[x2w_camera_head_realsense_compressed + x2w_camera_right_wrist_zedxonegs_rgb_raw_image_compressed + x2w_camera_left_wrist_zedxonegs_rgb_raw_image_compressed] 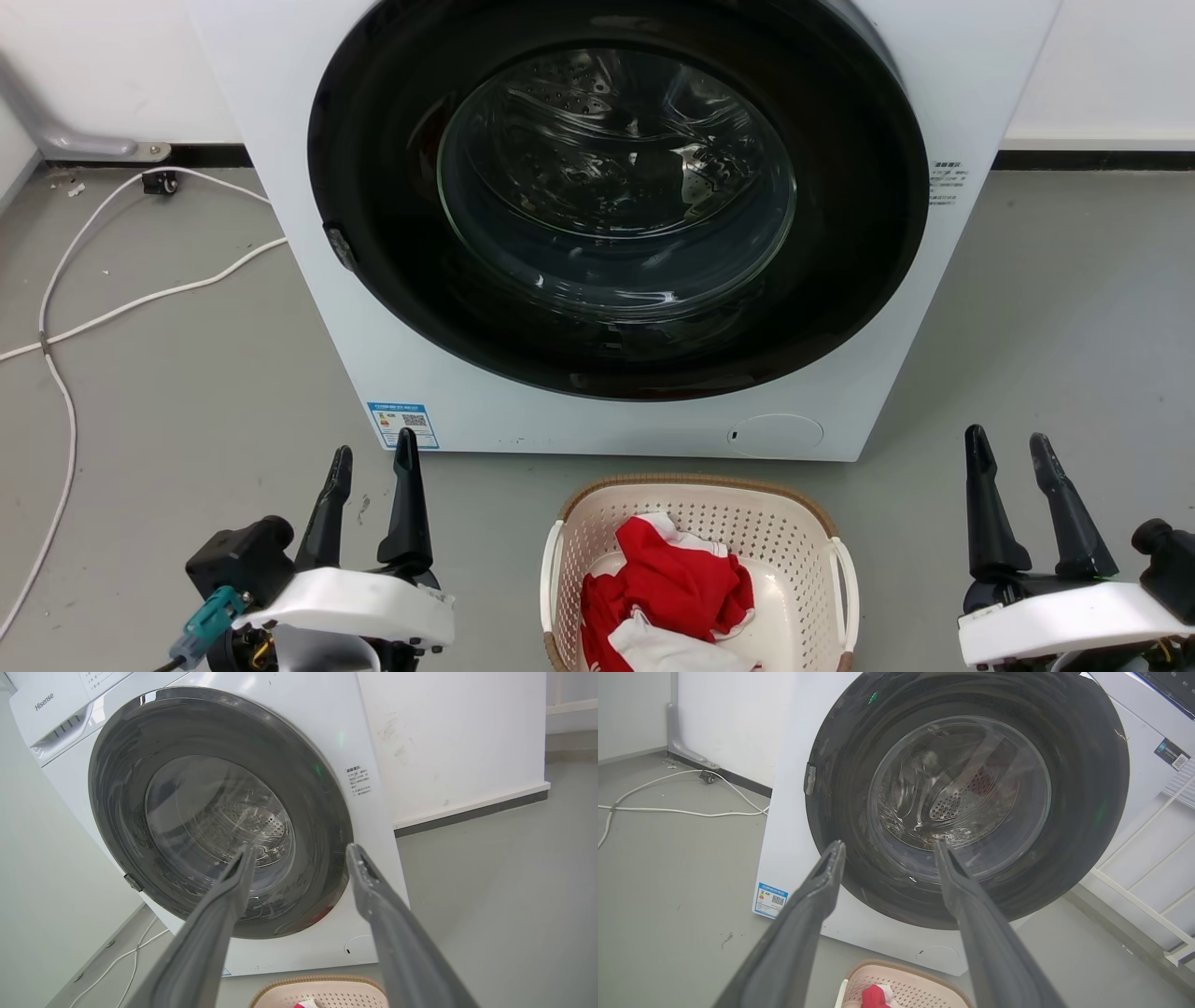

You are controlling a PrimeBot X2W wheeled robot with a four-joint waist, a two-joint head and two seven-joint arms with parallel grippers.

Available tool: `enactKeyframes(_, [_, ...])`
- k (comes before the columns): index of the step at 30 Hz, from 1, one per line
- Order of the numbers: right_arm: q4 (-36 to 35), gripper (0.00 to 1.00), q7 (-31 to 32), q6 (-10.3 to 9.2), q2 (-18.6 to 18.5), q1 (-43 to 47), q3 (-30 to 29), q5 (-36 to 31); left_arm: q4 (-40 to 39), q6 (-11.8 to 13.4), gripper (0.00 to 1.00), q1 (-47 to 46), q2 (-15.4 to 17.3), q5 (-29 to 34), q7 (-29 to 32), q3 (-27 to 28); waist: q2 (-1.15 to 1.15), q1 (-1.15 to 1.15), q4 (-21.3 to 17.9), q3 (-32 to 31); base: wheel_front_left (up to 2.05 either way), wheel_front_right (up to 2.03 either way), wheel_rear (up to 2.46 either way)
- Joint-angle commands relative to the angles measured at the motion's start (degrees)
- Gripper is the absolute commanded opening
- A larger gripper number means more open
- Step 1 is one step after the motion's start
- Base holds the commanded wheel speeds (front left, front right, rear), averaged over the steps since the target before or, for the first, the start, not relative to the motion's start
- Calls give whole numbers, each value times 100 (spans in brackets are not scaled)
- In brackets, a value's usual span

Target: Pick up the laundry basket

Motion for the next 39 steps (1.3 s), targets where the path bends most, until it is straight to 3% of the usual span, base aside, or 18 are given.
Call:
enactKeyframes(1, [-98, 100, -64, 0, -21, 39, 6, -170, -85, 25, 100, 11, 15, 159, -48, -26, 0, 0, 1, -1, 0, 0, 0])
enactKeyframes(39, [-294, 100, -533, 0, -24, 309, -20, -1569, -55, 99, 100, 209, 19, 1905, -523, -371, 0, 0, -5, -7, 0, 0, 0])
